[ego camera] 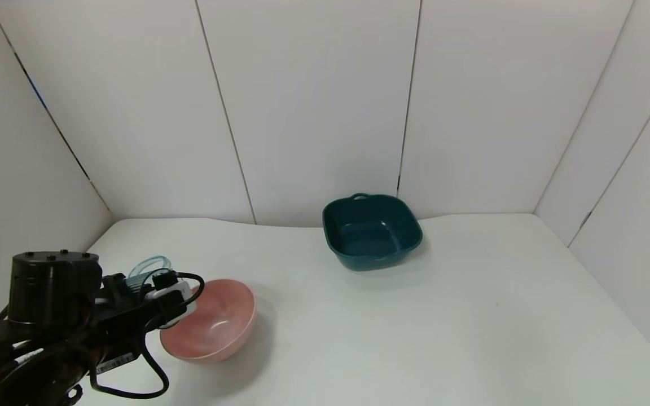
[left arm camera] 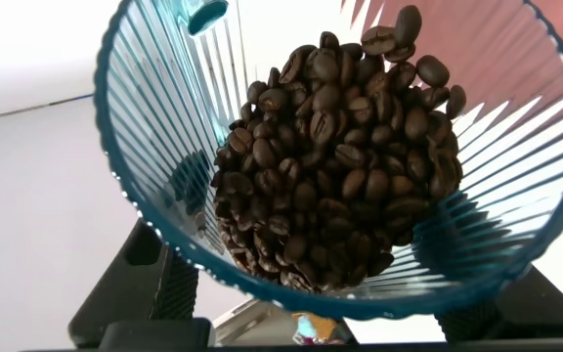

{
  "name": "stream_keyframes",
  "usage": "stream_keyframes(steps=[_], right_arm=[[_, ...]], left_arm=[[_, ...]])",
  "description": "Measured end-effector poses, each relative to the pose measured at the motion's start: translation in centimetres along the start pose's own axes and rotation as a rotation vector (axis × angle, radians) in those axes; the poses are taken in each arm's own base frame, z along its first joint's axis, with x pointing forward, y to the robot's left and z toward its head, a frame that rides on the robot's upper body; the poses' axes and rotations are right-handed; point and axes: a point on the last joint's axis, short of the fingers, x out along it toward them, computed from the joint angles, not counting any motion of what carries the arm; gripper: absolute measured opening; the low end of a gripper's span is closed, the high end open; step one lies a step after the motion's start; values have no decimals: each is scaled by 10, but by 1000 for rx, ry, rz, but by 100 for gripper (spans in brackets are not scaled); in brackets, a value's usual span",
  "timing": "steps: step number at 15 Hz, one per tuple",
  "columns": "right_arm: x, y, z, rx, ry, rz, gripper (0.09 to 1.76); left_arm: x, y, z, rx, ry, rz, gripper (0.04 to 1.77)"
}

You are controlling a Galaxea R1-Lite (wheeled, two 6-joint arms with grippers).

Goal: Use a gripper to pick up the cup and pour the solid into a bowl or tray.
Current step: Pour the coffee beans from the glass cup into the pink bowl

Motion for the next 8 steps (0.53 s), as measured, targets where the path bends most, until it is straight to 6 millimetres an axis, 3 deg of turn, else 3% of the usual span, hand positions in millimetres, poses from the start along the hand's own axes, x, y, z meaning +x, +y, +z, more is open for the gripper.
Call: stream_keyframes(steps=[8], right_arm=[[0,0,0,0,0,0,171]], left_arm=[[-2,-9,14,117,59,25,128]])
